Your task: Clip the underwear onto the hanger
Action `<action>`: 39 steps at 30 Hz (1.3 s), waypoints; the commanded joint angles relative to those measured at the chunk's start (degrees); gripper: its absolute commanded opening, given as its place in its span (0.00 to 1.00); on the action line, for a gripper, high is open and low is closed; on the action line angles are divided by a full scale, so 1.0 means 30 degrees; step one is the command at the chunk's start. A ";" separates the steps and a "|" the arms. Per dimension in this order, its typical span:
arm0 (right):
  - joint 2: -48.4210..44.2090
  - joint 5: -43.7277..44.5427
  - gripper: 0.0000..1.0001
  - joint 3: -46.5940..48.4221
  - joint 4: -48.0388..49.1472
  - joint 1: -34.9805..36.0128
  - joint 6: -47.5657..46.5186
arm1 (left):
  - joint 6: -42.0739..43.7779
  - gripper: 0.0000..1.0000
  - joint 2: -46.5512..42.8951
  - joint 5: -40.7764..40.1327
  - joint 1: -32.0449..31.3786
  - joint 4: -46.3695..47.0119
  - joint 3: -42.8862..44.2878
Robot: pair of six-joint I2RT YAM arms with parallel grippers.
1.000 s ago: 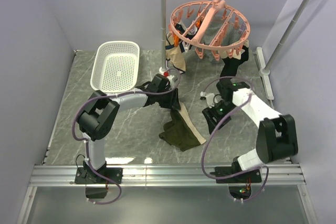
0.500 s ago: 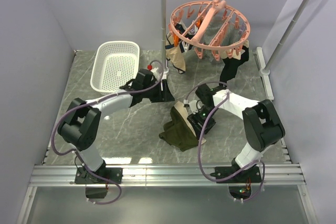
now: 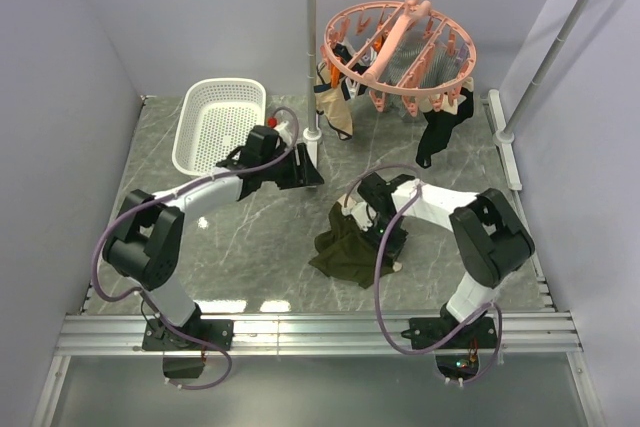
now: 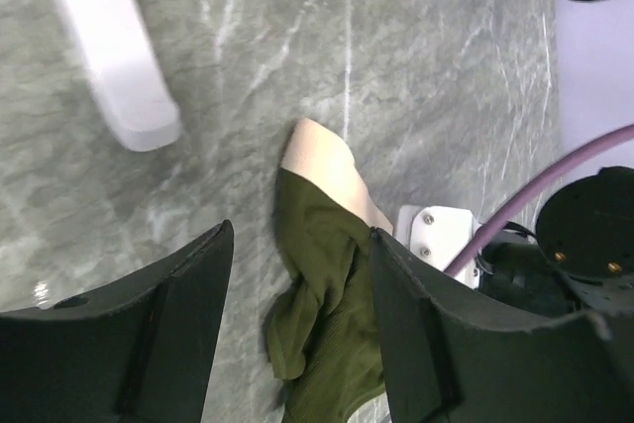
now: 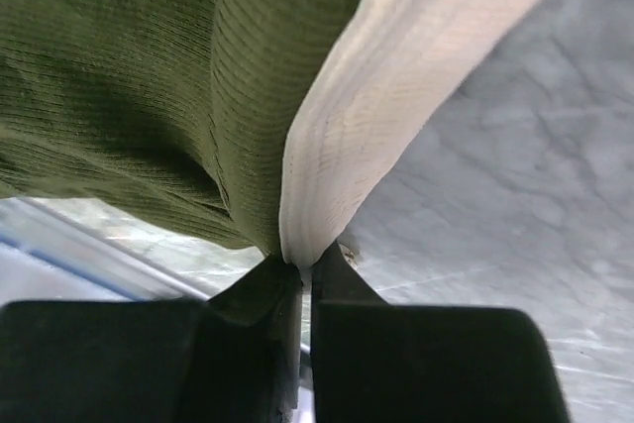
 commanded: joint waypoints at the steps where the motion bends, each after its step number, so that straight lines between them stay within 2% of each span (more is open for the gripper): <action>1: -0.1570 0.1470 0.00 -0.0631 0.0871 0.0068 -0.1258 | 0.0539 0.62 0.0214 0.0029 -0.0848 0.1268 0.0294; 9: -0.6135 0.5247 0.00 -0.2530 0.1634 0.0274 -0.2753 | 0.0042 0.61 0.3169 -0.1085 -0.1700 0.1947 0.1847; 15: -1.0563 0.7535 0.00 -0.4439 0.1634 0.0245 -0.4686 | -0.0749 0.54 0.4375 -0.0998 -0.2432 0.2912 0.2347; 22: -1.2587 0.6745 0.00 -0.3912 0.1078 -0.0136 -0.5214 | -0.1772 0.54 0.5751 -0.0559 -0.3808 0.3294 0.3018; 26: -1.4431 0.7068 0.00 -0.3183 0.0932 -0.0166 -0.6415 | -0.3527 0.55 0.6076 0.0582 -0.3927 0.6183 0.2204; 30: -1.6484 0.5782 0.00 -0.1397 0.0726 0.0009 -0.7499 | -0.4907 0.61 0.5871 0.1694 -0.3549 0.8035 0.1235; 33: -1.6283 0.5049 0.00 0.0361 -0.0060 0.0215 -0.7734 | -0.5349 0.65 0.5461 0.2107 -0.2818 0.7606 0.0824; 39: -1.4322 0.3176 0.00 0.3320 -0.0124 0.2058 -0.7532 | -0.3974 0.67 0.2886 0.2020 -0.1413 0.6139 -0.0257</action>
